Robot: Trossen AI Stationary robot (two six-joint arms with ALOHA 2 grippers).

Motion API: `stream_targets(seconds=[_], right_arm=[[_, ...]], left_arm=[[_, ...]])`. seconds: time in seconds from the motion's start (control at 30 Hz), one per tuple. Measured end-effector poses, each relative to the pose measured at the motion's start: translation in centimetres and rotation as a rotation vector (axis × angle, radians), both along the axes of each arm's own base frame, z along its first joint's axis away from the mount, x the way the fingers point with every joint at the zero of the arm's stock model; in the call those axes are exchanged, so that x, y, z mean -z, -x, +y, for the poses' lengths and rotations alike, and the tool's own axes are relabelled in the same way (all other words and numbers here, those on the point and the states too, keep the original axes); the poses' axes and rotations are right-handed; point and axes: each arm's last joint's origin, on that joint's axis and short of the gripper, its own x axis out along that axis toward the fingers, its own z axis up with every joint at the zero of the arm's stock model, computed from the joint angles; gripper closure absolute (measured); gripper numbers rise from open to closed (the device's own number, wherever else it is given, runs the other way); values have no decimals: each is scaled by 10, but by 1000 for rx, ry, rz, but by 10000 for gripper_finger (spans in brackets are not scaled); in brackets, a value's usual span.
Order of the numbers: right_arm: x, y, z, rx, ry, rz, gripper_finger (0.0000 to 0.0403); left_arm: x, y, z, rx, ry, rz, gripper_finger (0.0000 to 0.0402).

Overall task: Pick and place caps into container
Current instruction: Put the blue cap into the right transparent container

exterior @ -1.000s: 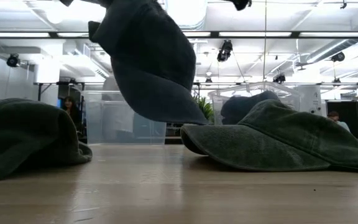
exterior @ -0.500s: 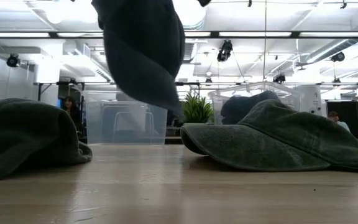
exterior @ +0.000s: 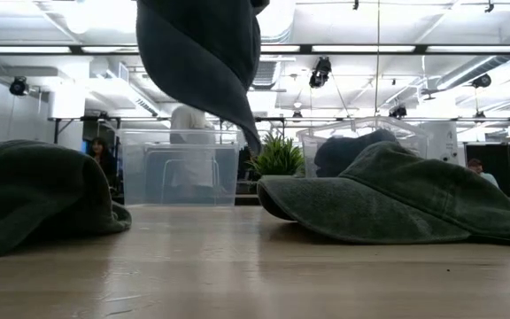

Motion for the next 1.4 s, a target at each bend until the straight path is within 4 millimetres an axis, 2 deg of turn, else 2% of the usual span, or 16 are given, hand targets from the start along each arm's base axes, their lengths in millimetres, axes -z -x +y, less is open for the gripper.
stream_targets(seconds=[0.13, 0.27, 0.47, 0.63, 0.83, 1.13, 1.27, 1.4], right_arm=[[2, -5, 2, -50, -66, 42, 106], [13, -12, 4, -101, -125, 117, 121], [18, -12, 4, -108, -150, 154, 162], [8, -11, 4, -108, -150, 136, 239], [-1, -6, 5, -110, -161, 153, 377], [-2, 2, 6, -87, -188, 217, 392], [-4, 11, 7, -73, -201, 274, 393], [-12, 27, 6, -19, -196, 328, 394]], left_arm=[[0, 0, 0, 0, 0, -1, 401], [0, 0, 0, 1, -3, -1, 401], [0, 0, 0, 8, -2, 3, 401], [1, 1, -1, 17, -6, 3, 402], [2, 1, 0, 8, -12, 5, 401], [3, 0, 1, -23, -19, 11, 394], [3, 0, 1, -22, -89, -25, 361], [4, -1, 4, -108, -185, -33, 322]])
